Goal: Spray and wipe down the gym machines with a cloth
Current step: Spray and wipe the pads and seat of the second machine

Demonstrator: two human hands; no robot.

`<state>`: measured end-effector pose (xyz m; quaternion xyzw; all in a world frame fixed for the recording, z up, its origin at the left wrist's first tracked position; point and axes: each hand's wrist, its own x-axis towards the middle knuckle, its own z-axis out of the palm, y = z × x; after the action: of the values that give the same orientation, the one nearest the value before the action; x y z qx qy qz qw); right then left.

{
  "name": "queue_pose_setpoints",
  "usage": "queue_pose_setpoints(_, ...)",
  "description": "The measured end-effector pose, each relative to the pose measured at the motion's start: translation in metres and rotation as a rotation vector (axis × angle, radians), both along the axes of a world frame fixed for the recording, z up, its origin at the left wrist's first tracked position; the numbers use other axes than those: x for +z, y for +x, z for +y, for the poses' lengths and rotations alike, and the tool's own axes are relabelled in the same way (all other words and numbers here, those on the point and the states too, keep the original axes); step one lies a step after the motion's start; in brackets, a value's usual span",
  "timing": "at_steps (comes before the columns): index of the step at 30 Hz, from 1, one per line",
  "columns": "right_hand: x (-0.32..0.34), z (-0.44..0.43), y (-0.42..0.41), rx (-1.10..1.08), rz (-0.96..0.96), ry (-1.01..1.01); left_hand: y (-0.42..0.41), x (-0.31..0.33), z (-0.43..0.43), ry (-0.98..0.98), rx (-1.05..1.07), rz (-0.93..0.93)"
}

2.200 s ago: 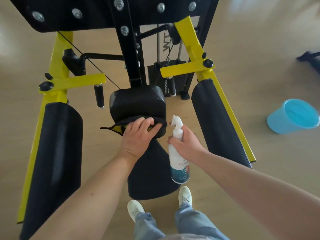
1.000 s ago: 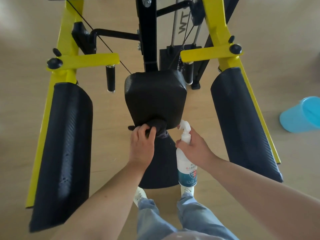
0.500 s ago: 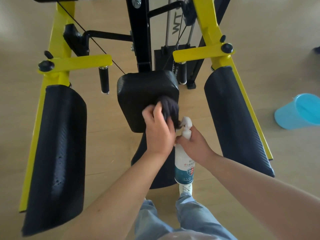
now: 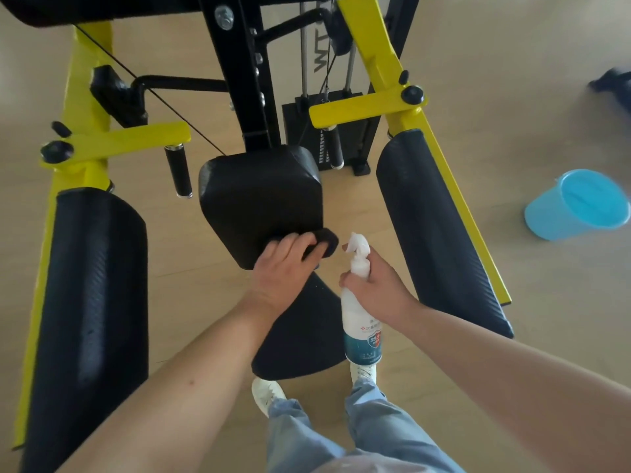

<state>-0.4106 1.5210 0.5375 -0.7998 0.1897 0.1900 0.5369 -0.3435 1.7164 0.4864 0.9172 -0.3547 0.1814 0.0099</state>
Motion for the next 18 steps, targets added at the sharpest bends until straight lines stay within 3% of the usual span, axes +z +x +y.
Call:
queue_pose_setpoints(4,-0.002,-0.001,-0.004,0.030,0.011,-0.009,-0.004,-0.008,0.000,0.223,-0.009,0.228)
queue_pose_setpoints(9,0.000,0.006,-0.005,0.068,0.025,-0.027,-0.016,-0.005,-0.006,0.173,0.059,0.362)
queue_pose_setpoints(13,0.004,0.009,-0.005,0.065,0.013,0.012,-0.010,0.029,-0.007,-0.172,0.089,0.163)
queue_pose_setpoints(18,0.011,0.015,-0.002,0.095,-0.014,-0.009,0.011,0.082,-0.008,-0.365,0.250,-0.187)
